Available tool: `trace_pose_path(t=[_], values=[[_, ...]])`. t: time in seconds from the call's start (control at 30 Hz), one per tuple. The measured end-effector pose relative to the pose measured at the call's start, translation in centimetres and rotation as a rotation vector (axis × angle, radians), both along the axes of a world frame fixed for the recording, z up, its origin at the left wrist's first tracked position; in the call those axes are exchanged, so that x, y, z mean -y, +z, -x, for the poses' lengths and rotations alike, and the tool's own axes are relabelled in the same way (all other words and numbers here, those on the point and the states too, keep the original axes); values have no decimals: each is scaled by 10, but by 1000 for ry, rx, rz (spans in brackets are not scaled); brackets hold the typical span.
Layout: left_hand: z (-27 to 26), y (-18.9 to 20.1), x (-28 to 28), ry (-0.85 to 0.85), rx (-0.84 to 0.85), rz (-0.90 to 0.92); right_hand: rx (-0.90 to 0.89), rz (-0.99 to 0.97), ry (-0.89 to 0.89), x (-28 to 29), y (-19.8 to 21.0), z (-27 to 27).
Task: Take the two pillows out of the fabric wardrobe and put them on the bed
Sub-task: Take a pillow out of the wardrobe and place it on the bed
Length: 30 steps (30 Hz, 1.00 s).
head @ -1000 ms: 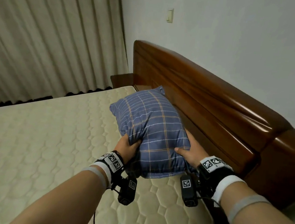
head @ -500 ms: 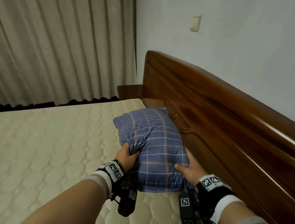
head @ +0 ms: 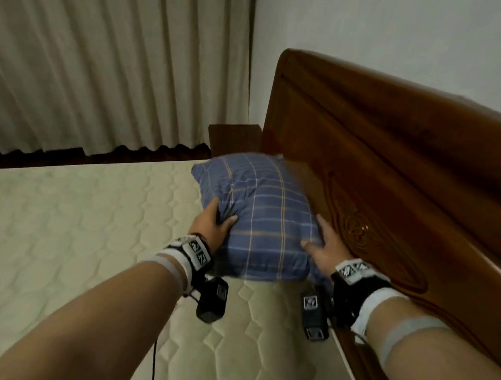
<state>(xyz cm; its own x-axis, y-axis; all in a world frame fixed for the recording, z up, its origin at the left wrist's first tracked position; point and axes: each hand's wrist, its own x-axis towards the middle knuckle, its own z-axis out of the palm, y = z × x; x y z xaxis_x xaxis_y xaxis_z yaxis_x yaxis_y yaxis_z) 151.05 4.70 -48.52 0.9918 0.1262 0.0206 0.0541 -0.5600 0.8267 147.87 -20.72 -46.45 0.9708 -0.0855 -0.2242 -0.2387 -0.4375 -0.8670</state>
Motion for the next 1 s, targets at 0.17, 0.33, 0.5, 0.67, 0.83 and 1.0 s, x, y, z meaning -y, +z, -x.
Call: trace_pose_path(t=[0.17, 0.33, 0.5, 0.67, 0.83, 1.0], values=[[-24, -27, -22, 16, -299, -1, -95, 58, -106, 3, 2, -21], [10, -39, 27, -108, -269, 138, -137, 71, -82, 17, 9, 33], [80, 1, 112, -311, -156, 117, -74, 35, -121, 44, 53, 118], [205, 82, 205, -492, 4, 69, 90, 47, -190, 99, 126, 267], [388, 170, 322, -714, 252, 71, 318, 112, -401, 192, 182, 485], [593, 213, 437, -1051, 297, 126, 297, 73, -613, 278, 207, 712]])
